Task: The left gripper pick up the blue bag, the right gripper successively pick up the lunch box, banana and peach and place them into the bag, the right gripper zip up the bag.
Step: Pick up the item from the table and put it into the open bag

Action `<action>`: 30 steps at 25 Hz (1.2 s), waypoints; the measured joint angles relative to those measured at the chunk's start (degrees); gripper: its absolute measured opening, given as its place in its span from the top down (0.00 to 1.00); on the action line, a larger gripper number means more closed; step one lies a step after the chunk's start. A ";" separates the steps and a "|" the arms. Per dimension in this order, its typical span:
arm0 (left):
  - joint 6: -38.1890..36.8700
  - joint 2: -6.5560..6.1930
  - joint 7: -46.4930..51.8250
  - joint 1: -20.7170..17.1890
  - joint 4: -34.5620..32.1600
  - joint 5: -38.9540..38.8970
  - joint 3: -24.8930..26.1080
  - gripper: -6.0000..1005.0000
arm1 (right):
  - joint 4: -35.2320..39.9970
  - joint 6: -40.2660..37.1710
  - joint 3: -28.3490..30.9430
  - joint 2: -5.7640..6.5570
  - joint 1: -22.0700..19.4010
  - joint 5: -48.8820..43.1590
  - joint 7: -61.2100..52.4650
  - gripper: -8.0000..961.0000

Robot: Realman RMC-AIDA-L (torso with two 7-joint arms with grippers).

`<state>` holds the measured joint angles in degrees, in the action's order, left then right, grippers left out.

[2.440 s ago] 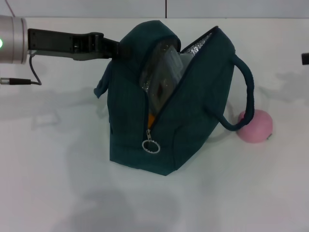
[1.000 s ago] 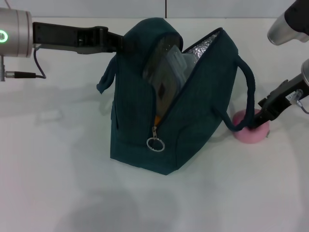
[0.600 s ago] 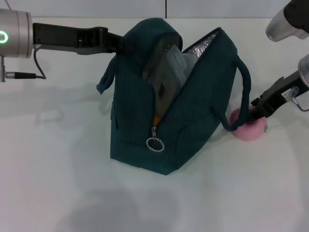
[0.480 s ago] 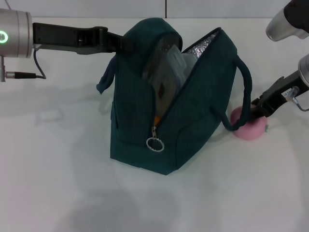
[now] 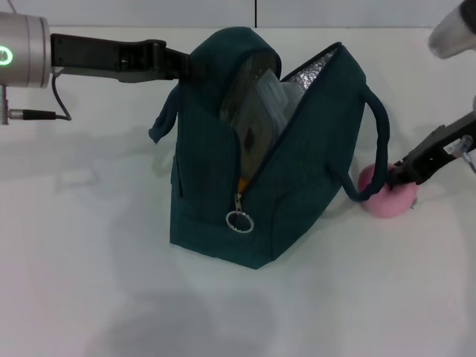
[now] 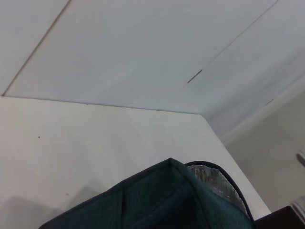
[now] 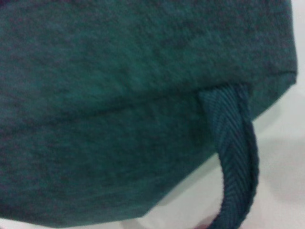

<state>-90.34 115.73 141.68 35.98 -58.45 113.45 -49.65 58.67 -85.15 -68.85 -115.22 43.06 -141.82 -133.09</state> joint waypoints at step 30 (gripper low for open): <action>-0.31 0.96 0.10 0.23 0.00 -0.03 -0.48 0.94 | -5.95 -20.61 24.44 2.14 -2.63 46.98 24.69 0.95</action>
<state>-90.66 116.69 141.78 36.22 -58.45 113.42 -50.13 52.72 -105.76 -44.41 -113.08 40.43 -94.84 -108.40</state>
